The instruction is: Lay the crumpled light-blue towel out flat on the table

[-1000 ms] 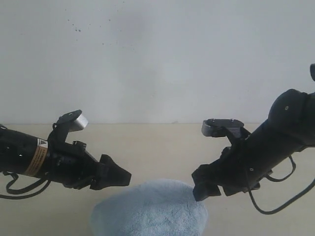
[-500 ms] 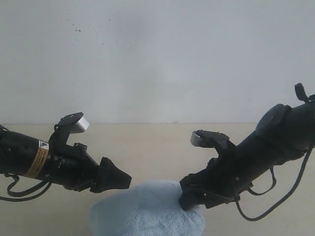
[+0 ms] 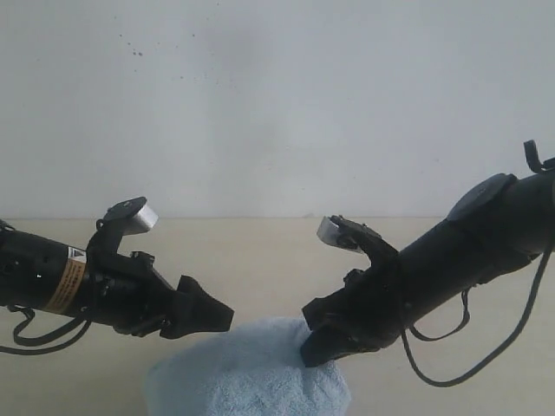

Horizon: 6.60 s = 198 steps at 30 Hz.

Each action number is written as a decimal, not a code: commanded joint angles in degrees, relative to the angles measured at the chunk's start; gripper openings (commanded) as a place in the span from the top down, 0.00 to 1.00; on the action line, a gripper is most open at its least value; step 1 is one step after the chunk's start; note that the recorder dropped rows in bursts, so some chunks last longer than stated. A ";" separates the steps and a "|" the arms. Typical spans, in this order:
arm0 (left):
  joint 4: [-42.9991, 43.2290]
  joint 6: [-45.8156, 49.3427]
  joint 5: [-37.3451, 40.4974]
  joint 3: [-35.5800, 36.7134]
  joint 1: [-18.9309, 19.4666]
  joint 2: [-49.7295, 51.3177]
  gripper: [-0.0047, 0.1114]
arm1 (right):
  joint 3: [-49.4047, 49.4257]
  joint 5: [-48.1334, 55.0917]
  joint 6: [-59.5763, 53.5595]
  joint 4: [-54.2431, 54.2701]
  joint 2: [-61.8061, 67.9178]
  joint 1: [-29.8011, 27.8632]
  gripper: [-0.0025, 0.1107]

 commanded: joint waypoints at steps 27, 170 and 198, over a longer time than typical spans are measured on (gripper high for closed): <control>-3.46 0.32 -17.89 -4.89 3.85 -2.80 0.41 | -5.08 2.09 -0.11 -6.58 -6.46 5.80 0.36; -1.49 -11.50 28.80 7.65 -6.81 -17.10 0.45 | -6.78 -0.88 21.41 -28.24 2.62 -2.22 0.48; -2.00 -7.94 22.53 5.31 -6.81 -13.93 0.92 | -19.20 18.13 12.37 -12.46 -8.38 -13.31 0.98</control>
